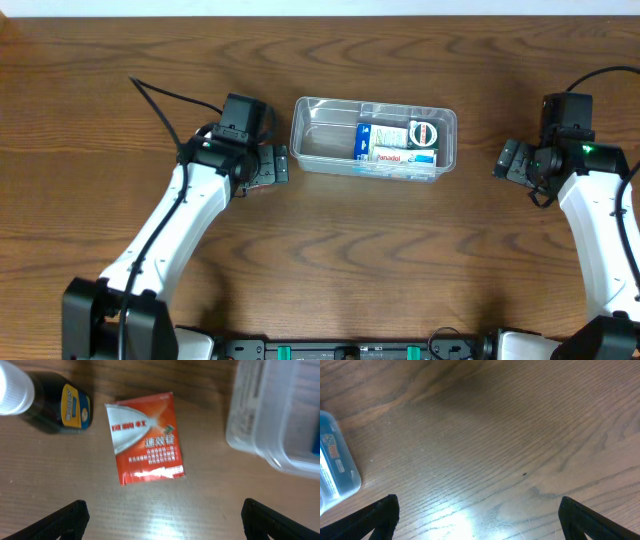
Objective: Pack container
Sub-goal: 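Move the left gripper toward the red-and-white medicine box, then lower the left gripper and grasp the red-and-white box, then lift the red-and-white box and carry it over the container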
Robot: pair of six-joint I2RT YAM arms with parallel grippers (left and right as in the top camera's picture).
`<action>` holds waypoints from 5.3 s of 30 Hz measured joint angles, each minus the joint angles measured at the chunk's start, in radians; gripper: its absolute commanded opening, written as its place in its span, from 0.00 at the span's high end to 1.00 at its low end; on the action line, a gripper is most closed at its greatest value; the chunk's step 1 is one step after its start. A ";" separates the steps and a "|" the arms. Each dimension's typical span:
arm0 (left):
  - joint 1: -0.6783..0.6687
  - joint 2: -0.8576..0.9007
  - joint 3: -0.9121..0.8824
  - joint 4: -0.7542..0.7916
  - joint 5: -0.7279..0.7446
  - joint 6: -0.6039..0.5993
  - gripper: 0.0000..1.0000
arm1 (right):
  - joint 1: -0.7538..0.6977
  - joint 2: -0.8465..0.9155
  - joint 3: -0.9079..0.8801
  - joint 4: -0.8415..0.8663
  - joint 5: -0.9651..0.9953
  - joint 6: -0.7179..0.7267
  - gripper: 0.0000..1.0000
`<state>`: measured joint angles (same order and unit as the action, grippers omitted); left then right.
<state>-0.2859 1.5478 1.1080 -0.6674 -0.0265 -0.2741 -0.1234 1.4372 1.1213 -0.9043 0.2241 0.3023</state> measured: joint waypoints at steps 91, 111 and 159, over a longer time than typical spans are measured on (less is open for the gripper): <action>0.030 0.244 0.160 -0.014 -0.062 -0.095 0.35 | 0.000 0.000 0.000 0.000 0.000 0.000 0.01; -0.216 0.186 0.599 -0.178 -0.058 -0.036 0.35 | 0.000 0.000 0.000 0.000 0.000 0.000 0.01; -0.336 0.480 0.599 -0.103 -0.138 -0.040 0.36 | 0.000 0.000 0.000 0.000 0.000 0.000 0.01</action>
<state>-0.6220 2.0281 1.7073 -0.7704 -0.1646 -0.3145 -0.1234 1.4372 1.1213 -0.9043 0.2241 0.3023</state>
